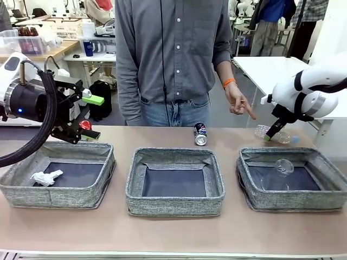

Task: Sort the waste into the appropriate baskets.
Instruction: Pick up the waste item pointed out by the person.

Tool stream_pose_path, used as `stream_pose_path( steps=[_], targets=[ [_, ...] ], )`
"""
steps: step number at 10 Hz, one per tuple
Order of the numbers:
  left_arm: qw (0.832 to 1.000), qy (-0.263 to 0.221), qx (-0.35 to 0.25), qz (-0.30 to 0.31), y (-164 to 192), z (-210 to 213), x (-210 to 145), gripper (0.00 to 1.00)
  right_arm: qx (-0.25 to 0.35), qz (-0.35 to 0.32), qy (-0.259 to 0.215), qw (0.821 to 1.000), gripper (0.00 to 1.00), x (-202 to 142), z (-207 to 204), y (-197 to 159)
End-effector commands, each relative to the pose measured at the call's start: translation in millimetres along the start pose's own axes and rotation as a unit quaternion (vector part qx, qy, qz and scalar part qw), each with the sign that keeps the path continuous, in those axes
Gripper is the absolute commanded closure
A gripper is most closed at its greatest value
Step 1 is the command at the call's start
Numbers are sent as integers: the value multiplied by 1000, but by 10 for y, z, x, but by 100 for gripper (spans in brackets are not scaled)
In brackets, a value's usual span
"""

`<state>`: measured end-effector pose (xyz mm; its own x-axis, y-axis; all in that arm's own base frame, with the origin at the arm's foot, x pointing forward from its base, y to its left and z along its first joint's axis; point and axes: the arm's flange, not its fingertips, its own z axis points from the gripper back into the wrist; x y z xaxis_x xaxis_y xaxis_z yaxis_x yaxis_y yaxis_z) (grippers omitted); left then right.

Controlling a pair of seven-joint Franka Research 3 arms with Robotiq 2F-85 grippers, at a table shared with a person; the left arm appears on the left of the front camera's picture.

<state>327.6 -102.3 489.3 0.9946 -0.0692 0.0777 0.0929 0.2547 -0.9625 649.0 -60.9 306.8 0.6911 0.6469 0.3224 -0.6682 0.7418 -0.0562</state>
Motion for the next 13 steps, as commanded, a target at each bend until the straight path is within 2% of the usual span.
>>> stream_pose_path(
  steps=[1,3,4,5,6,9,10,11,12,13],
  targets=[
    [1000,-1,-2,2,-41,4,-1,0,4,-8,9,1000,100,85,15,-48],
    [1000,-1,-2,2,-41,4,-1,0,4,-10,12,1000,100,80,7,-48],
    [1000,-1,-2,2,-41,4,-1,0,8,-11,12,1000,86,71,-6,-45],
    [1000,-1,-2,2,-41,4,-1,0,8,-11,12,1000,96,67,-12,-42],
    [1000,-1,-2,2,-41,4,-1,0,7,-16,9,1000,100,68,-7,-48],
    [1000,-1,-2,2,-41,4,-1,0,-13,-38,2,999,100,101,126,-57],
    [1000,-1,-2,2,-41,4,-1,0,-13,-74,-3,997,100,140,253,-45],
    [1000,-1,-2,2,-41,4,-1,0,-22,-139,10,990,100,204,477,20],
    [1000,-1,-2,2,-41,4,-1,0,-23,-219,25,975,100,276,797,133],
    [1000,-1,-2,2,-41,4,-1,0,-7,-310,31,950,100,328,1096,209]
  ],
)
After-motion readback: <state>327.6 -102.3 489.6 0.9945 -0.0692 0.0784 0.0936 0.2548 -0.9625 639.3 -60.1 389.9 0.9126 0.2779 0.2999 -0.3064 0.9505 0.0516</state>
